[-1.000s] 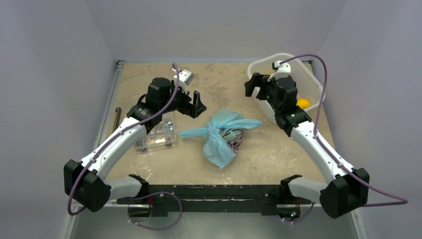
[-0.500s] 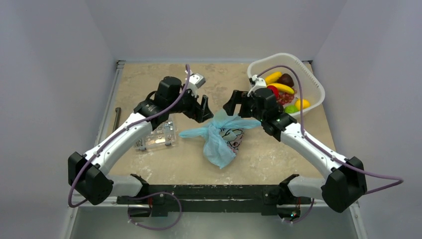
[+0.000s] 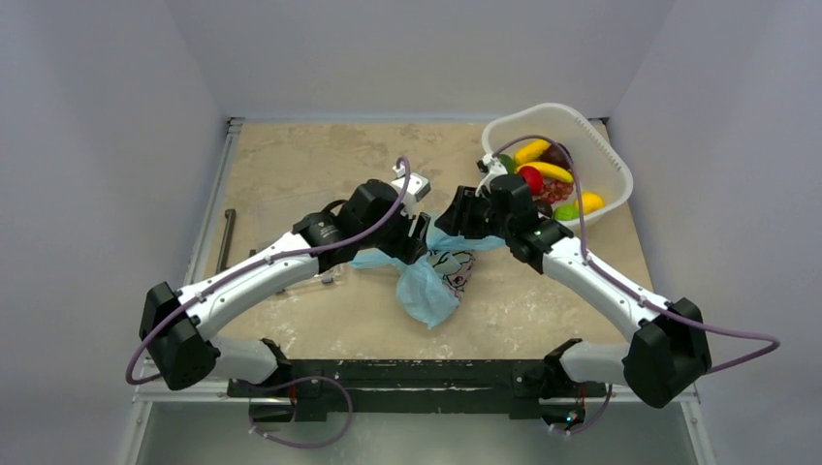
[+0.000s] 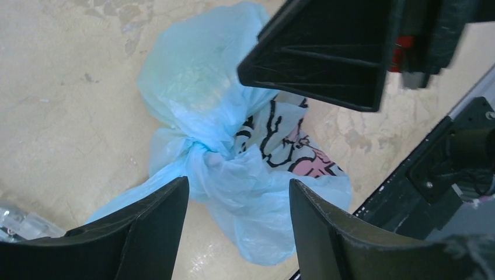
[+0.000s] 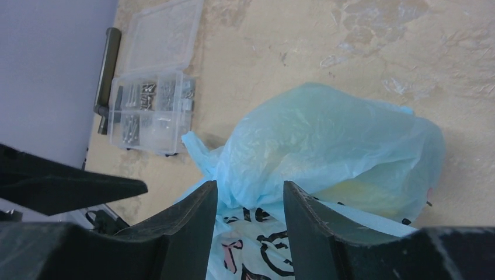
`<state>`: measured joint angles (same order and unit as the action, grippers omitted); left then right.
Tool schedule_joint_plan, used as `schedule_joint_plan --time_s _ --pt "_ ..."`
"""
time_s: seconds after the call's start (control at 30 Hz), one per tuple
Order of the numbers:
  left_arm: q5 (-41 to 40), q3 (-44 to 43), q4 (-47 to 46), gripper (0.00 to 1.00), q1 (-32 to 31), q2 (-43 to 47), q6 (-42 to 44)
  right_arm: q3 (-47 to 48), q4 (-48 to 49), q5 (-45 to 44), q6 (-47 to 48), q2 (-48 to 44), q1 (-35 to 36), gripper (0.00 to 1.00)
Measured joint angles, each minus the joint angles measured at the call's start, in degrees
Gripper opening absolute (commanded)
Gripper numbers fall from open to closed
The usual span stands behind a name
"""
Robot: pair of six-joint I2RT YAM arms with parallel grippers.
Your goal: Take the fake fruits out of the plastic bag
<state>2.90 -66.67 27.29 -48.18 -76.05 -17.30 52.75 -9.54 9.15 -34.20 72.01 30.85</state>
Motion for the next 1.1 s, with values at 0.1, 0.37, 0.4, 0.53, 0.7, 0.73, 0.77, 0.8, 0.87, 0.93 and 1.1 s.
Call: schedule_joint_plan --time_s 0.1,0.37,0.4,0.53,0.7,0.73,0.77,0.8,0.87,0.93,1.1 --pt "-2.84 -0.09 1.16 0.65 0.0 -2.03 -1.16 -0.76 -0.09 0.83 -0.96 0.09 0.02 0.42" --pt "-3.93 -1.55 3.87 0.33 0.15 -8.52 -2.23 -1.27 -0.33 1.14 -3.08 3.5 0.98 0.38" --pt "-3.82 -1.68 4.0 0.27 0.15 -8.94 -2.34 -1.27 -0.33 1.14 -3.26 3.96 1.18 0.38" --pt "-2.91 -2.29 4.7 0.14 0.15 -9.79 -2.58 -1.49 -0.31 1.14 -3.58 4.81 2.01 0.37" --pt "-2.03 -2.89 4.96 0.0 0.15 -9.79 -1.64 -1.81 0.11 1.09 -4.09 4.87 2.78 0.37" --pt "-1.92 -2.89 4.96 0.0 0.15 -9.79 -1.31 -1.92 0.35 1.09 -4.24 4.87 2.91 0.37" --pt "-1.79 -2.89 5.01 0.0 0.15 -9.77 -1.07 -2.08 0.55 1.07 -4.39 4.87 3.04 0.37" --pt "-1.68 -2.89 5.01 0.0 0.15 -9.77 -0.9 -2.25 0.76 1.01 -4.5 4.96 3.19 0.37" --pt "-1.42 -2.91 5.03 0.0 0.15 -9.77 -0.39 -2.4 1.38 0.92 -4.98 5.44 3.48 0.36" --pt "-1.05 -2.93 5.03 0.0 0.11 -9.77 0.15 -2.45 1.9 0.79 -5.66 6.08 3.8 0.34" --pt "-0.28 -2.97 5.03 0.0 -0.44 -9.77 1.11 -2.64 2.89 -0.92 -7.34 6.75 4.79 0.2"
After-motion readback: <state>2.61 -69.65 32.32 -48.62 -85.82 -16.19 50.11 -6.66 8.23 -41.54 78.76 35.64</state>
